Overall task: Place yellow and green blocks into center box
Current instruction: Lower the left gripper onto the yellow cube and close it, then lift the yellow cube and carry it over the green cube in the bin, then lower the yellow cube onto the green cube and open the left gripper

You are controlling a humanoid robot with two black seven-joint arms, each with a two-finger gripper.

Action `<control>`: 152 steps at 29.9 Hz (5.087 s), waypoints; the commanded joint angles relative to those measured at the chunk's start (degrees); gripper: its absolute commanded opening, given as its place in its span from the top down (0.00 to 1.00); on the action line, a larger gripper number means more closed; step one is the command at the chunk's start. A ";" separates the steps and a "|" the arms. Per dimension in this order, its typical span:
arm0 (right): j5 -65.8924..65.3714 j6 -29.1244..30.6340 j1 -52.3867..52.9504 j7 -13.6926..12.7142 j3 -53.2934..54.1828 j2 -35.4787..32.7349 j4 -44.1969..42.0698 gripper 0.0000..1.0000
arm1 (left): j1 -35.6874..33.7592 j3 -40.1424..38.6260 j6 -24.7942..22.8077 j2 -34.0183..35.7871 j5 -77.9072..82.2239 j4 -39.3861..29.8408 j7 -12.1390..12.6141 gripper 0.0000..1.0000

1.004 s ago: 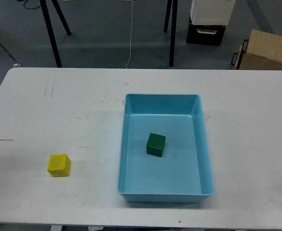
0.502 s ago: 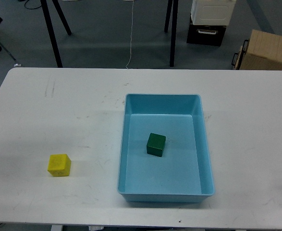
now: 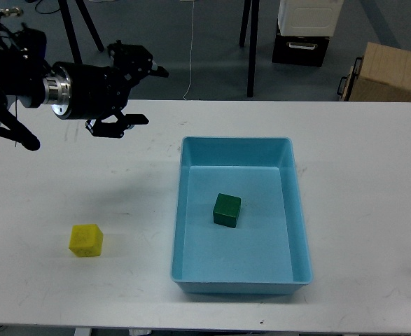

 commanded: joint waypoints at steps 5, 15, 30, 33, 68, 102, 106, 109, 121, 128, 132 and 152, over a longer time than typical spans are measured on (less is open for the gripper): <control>0.00 0.00 0.00 0.00 -0.04 -0.05 -0.17 0.01 | -11.91 21.49 -1.23 0.32 5.59 -10.87 0.15 0.00; -0.08 0.00 0.09 0.00 -0.92 0.03 -0.88 0.01 | -3.14 25.56 -1.15 12.98 23.18 -18.80 -0.64 0.00; -2.63 0.00 0.52 0.00 -1.27 -0.05 -1.49 0.01 | 3.90 16.42 -1.58 11.68 24.41 -18.02 -0.99 0.00; -2.63 0.00 0.52 0.00 -1.19 -0.05 -1.49 0.01 | 4.43 16.42 -1.58 10.27 24.41 -16.26 -0.99 0.00; -2.63 1.49 0.35 -0.09 -1.10 -0.05 -2.64 0.01 | 15.77 12.29 -2.63 7.28 32.23 -9.14 -1.34 0.57; -4.30 1.58 -0.18 -0.09 -1.01 -0.41 -2.64 0.01 | -6.64 5.96 -8.23 -23.21 26.35 0.70 -0.64 1.00; -4.39 1.58 -0.09 -0.09 -1.19 -0.32 -2.64 0.01 | -6.64 5.96 -8.23 -28.04 26.26 2.63 -0.73 1.00; -4.65 1.58 -0.09 -0.09 -1.01 -0.41 -2.64 0.01 | -5.86 6.22 -8.23 -30.69 26.26 4.74 -0.73 1.00; -4.74 1.58 -0.35 -0.09 -0.66 -0.58 -2.90 0.01 | -0.93 9.13 -8.23 -34.03 26.44 10.46 -0.82 0.94; -4.74 1.58 -0.27 -0.17 -0.48 -0.58 -3.52 0.01 | -0.49 9.13 -8.23 -34.03 26.26 10.90 -1.26 0.74; -4.74 1.58 -0.27 -0.17 -0.48 -0.58 -3.60 0.01 | -0.49 9.13 -8.23 -34.03 26.26 10.90 -2.83 0.49; -4.74 1.67 -0.44 -0.44 -0.39 -0.67 -3.52 0.01 | -1.28 8.34 -8.23 -34.03 26.00 12.74 -4.42 0.21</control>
